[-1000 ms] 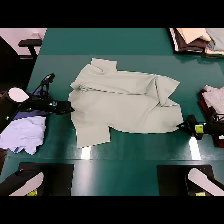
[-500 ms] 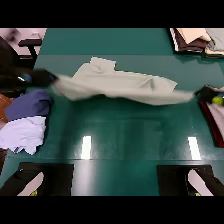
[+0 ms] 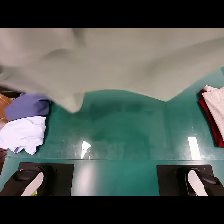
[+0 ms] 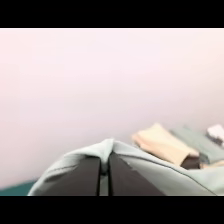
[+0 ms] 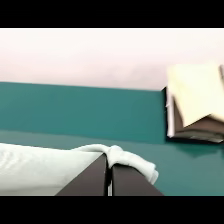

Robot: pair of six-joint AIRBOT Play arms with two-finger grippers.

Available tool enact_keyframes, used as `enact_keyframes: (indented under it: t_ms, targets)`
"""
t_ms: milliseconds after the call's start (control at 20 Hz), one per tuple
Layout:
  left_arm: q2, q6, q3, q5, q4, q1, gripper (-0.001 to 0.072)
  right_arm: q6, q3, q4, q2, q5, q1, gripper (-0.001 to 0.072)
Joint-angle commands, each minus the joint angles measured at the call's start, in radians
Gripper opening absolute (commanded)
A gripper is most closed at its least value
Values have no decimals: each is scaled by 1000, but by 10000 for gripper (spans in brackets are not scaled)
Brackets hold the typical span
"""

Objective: Fold the shirts.

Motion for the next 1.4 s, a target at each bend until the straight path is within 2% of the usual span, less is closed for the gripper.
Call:
enact_keyframes:
  t_ms: [0, 150, 300, 450, 550, 700, 950, 1100, 1200, 1250, 1300, 1350]
  targets:
    - [2, -14, 125, 16, 31, 0, 26, 55, 306, -154, -74, 216, 1, 17]
    - [-22, -42, 26, -33, 68, 0, 26, 84, 393, -165, -172, 291, 1, 16]
    - [-91, -42, -160, -131, 68, 0, 27, 87, 191, -119, -234, 293, 2, 16]
    - [-226, -37, -342, -224, 64, 0, 27, 86, -44, -153, -345, 281, 47, 16]
    - [-328, -35, -455, -224, 61, 0, 27, 86, -137, -227, -455, 259, 107, 16]
    - [-517, -28, -564, -137, 63, 0, 28, 85, -196, -289, -647, 177, 191, 16]
    - [-800, -3, -490, 74, 62, 0, 27, 85, -7, -299, -974, 44, 225, 16]
    - [-874, -3, -391, 141, 80, 0, 27, 84, 156, -299, -1089, 40, 223, 17]
    - [-879, 4, -359, 134, 88, 0, 27, 76, 210, -299, -1107, 59, 224, 17]
    - [-878, 38, -349, 102, 87, 3, 27, 65, 207, -299, -1096, 65, 224, 17]
    - [-874, 75, -349, 40, 87, 10, 27, 51, 183, -299, -1076, 72, 225, 17]
    - [-874, 77, -350, -51, 90, 18, 27, 45, 135, -300, -1045, 88, 224, 17]
